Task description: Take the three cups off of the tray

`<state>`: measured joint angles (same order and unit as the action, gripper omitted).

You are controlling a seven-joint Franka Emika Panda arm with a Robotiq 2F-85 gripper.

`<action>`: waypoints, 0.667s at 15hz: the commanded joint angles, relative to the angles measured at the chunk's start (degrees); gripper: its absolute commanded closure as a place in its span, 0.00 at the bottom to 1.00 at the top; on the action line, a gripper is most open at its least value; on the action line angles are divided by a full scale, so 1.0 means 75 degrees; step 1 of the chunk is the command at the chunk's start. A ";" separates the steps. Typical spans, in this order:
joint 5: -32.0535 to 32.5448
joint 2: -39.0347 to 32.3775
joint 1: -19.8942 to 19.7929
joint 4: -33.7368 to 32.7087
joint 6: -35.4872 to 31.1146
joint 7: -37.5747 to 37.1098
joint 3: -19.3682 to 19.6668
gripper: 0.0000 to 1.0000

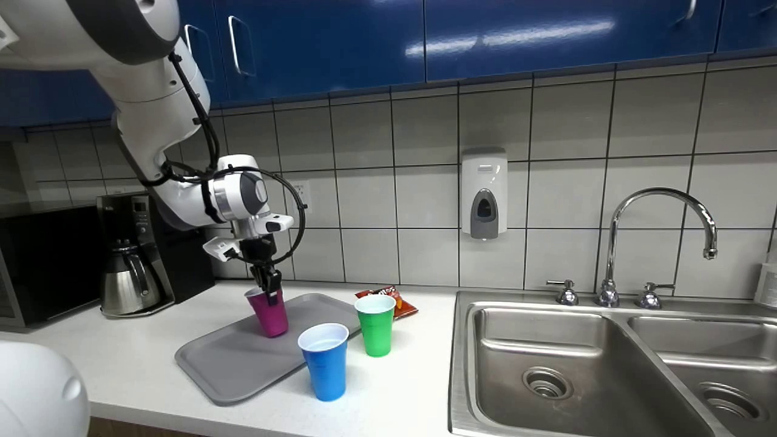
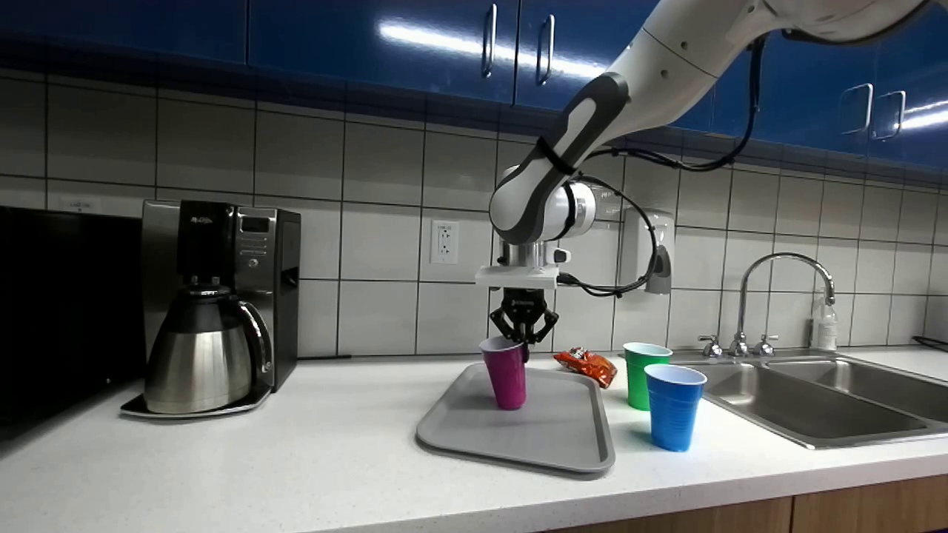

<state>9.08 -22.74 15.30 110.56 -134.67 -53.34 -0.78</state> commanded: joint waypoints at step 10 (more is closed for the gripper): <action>-0.0027 0.0437 0.0294 0.0003 -0.0029 -0.0054 -0.0203 0.99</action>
<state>9.03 -21.31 17.22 110.07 -134.89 -53.35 -1.38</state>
